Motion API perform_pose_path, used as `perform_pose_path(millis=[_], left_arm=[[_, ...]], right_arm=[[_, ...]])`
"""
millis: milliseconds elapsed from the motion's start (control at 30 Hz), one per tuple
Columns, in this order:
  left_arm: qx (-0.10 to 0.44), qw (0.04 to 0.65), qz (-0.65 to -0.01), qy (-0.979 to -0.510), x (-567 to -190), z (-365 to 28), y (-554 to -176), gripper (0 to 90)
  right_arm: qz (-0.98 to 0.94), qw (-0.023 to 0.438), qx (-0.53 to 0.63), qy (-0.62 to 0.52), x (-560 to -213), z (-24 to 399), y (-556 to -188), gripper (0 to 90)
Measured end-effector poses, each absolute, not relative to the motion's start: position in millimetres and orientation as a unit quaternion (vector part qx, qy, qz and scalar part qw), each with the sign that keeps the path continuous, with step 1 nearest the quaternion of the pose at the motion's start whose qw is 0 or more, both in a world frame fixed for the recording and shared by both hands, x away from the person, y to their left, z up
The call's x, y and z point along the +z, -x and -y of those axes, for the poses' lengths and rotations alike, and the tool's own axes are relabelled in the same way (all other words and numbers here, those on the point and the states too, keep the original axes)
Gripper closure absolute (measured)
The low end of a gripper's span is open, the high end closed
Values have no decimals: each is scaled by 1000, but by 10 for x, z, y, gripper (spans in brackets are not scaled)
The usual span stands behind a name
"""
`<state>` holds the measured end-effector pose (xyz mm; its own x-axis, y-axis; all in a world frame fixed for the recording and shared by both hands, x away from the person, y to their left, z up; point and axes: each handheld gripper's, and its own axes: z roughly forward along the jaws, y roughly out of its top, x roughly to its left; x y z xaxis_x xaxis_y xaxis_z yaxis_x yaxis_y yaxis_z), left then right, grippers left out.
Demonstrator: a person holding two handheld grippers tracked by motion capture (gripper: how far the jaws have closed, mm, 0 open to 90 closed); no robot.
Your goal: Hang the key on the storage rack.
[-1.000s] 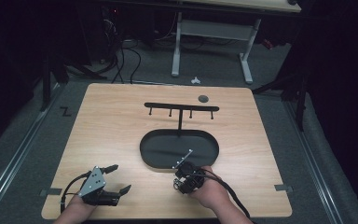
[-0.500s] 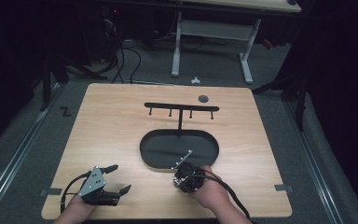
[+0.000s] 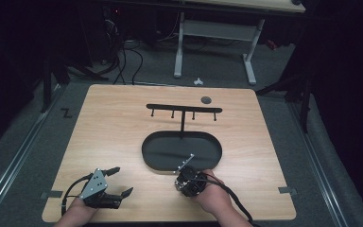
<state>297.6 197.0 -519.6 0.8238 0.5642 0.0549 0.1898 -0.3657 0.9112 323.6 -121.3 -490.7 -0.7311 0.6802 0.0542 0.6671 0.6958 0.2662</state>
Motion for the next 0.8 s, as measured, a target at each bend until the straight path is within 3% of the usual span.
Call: perform_pose_path(millis=[800], left_arm=[[179,511,-253,-802,-5171,-2030,-3010,152]], right_arm=[[-902,51,172,-393,-4579,1578,-3112,846]])
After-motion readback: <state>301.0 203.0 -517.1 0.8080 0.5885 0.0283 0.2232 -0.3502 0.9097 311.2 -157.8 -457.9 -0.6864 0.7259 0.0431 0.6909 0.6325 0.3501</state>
